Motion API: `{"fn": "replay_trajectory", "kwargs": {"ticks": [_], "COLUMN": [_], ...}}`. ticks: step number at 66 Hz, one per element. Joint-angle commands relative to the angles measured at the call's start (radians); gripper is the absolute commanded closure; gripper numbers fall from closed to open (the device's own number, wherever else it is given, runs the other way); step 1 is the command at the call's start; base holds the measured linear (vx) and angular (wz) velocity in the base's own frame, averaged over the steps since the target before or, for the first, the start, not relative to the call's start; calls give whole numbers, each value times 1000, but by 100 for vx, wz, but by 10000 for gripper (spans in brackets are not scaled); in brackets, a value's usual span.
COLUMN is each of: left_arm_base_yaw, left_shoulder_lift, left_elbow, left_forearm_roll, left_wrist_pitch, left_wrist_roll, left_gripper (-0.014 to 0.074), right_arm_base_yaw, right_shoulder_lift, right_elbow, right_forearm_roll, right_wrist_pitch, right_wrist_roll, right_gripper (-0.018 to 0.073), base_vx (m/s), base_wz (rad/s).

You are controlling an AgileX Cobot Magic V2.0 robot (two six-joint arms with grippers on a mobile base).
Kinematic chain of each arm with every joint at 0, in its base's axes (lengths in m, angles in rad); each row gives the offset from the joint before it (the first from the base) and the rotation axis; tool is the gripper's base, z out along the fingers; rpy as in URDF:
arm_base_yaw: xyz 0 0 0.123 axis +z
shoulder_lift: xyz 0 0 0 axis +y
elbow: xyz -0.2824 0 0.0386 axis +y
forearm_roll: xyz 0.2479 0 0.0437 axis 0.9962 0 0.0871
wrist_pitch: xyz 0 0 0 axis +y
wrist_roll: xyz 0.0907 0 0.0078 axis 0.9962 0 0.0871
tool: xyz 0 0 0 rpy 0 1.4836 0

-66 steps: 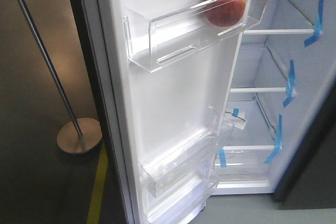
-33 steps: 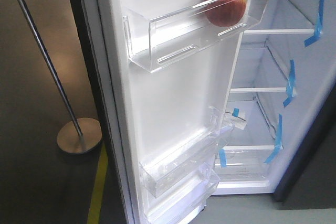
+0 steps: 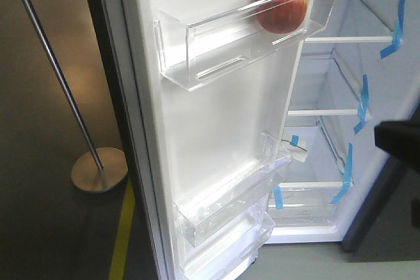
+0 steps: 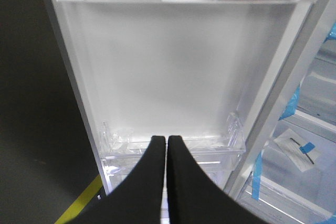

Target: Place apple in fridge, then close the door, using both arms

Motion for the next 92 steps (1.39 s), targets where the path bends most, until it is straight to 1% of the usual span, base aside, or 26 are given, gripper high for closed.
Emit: {"fn": "replay_trajectory", "kwargs": {"ticks": [1, 6, 12, 17, 20, 25, 33, 43, 48, 53, 60, 68, 75, 78, 84, 92], "left_arm_base_yaw": [-7, -7, -7, -7, -7, -7, -7, -7, -7, -7, -7, -7, -8, -12, -38, -95], "left_shoulder_lift": [-16, -16, -16, -16, -16, -16, -16, -15, -14, -6, 61, 208, 372, 434, 580, 785], "left_elbow": [-25, -25, -25, -25, -25, -25, -27, -56, -113, -179, -290, -414, -542, -590, -706, -865], "left_forearm_roll": [-29, -29, -29, -29, -29, -29, -29, -27, -19, -19, -19, -17, -18, -18, -18, -21], "left_wrist_pitch": [-119, -151, -187, -204, -214, -225, -227, -227, -201, -178, -131, -97, -90, -85, -61, -59], "left_wrist_roll": [-34, -51, -111, -204, -281, -363, -425, -497, -493, -493, -492, -470, -413, -407, -407, -408], "left_gripper": [603, 603, 603, 603, 603, 603, 603, 603, 603, 603, 603, 598, 573, 556, 512, 416], "right_arm_base_yaw": [-2, -2, -2, -2, -2, -2, -2, -2, -2, -2, -2, -2, -2, -2, -2, -2], "right_shoulder_lift": [-89, -146, -215, -290, -346, -429, -540, -596, -597, -597, -597, -597, -597, -597, -597, -597], "right_elbow": [77, 141, 199, 246, 261, 267, 265, 265, 265, 263, 225, 175, 159, 158, 158, 158], "right_forearm_roll": [27, 27, 27, 21, 16, 8, 10, 9, 12, 37, 38, 35, 33, 33, 33, 33], "right_wrist_pitch": [-128, -136, -114, -121, -141, -185, -262, -270, -287, -324, -360, -369, -368, -368, -368, -369], "right_wrist_roll": [2, 29, 76, 104, 113, 129, 149, 149, 149, 149, 128, 87, 73, 72, 70, 57], "right_gripper": [563, 563, 563, 563, 563, 563, 563, 563, 563, 563, 563, 563, 563, 563, 563, 563], "base_vx": [0, 0, 0, 0, 0, 0, 0, 0, 0, 0, 0, 0, 0, 0, 0, 0], "base_wz": [0, 0, 0, 0, 0, 0, 0, 0, 0, 0, 0, 0, 0, 0, 0, 0]}}
